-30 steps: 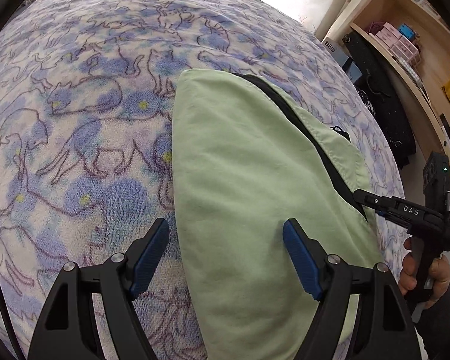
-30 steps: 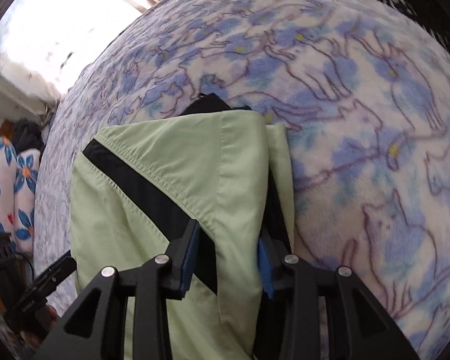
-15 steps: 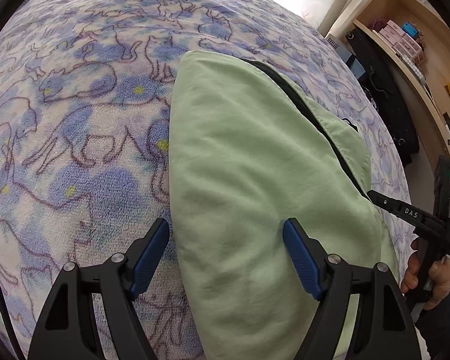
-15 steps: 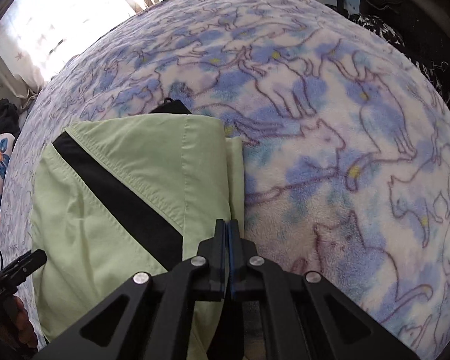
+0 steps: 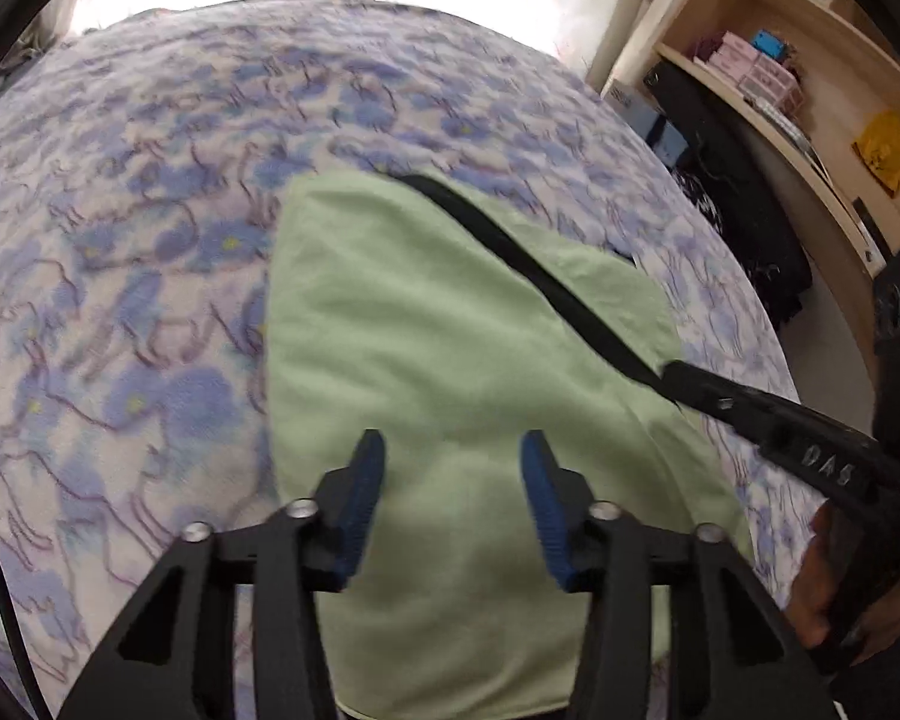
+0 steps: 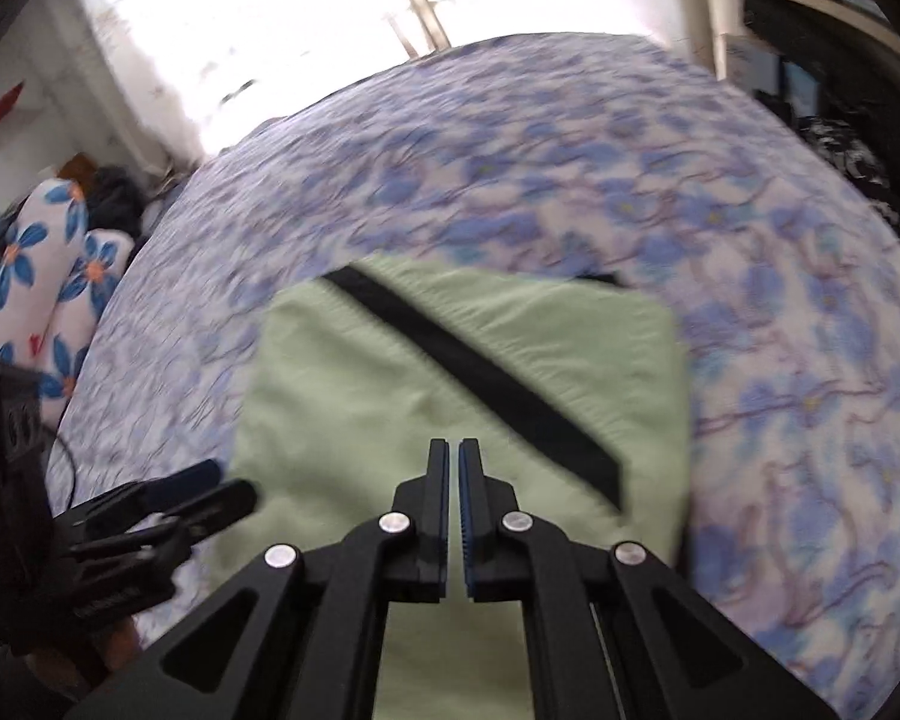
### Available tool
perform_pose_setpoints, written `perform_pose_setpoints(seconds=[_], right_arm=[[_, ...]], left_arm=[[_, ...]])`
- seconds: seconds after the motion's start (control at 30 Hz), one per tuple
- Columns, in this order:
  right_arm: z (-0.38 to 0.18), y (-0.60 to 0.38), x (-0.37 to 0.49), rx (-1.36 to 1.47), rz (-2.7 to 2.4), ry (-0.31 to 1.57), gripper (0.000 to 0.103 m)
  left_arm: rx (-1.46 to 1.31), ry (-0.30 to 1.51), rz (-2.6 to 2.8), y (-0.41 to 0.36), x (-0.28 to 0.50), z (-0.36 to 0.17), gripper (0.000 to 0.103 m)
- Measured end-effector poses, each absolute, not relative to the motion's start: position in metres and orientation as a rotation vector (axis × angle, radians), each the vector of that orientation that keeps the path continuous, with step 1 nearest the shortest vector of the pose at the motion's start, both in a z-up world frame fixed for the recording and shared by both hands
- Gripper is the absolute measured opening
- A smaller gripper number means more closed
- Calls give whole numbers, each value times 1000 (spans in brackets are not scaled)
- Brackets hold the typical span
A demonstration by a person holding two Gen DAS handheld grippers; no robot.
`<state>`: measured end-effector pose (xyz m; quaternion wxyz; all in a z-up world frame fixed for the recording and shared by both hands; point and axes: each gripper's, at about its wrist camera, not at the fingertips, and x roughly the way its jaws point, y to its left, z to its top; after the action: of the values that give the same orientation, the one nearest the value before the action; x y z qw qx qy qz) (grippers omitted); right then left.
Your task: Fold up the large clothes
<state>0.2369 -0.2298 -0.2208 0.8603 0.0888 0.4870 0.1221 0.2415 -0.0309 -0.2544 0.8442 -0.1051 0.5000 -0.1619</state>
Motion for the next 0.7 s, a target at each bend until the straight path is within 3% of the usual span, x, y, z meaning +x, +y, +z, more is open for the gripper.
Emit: perform_pose_setpoints(seconds=[0.17,0.33,0.43,0.6,0.7], right_arm=[[-267,-238,231,99,155,1145,3],[-275,-307,218,207,28,1138,0],[-270,-295,214,105,14,1137,0],[-263,-289,205,142,-1,1140,3],[-256,-288,203,172,-3,1138,3]], left_arm=[[-142,1044,-328,-41,231,-266,41],[-142,1045,-358,-37,230,-267,41],[-132,1050,-358,-35,229,-267,41],[-164,1069,-345,-34,230,-265,57],[-169,1083,-338,-33,228,-263,59]])
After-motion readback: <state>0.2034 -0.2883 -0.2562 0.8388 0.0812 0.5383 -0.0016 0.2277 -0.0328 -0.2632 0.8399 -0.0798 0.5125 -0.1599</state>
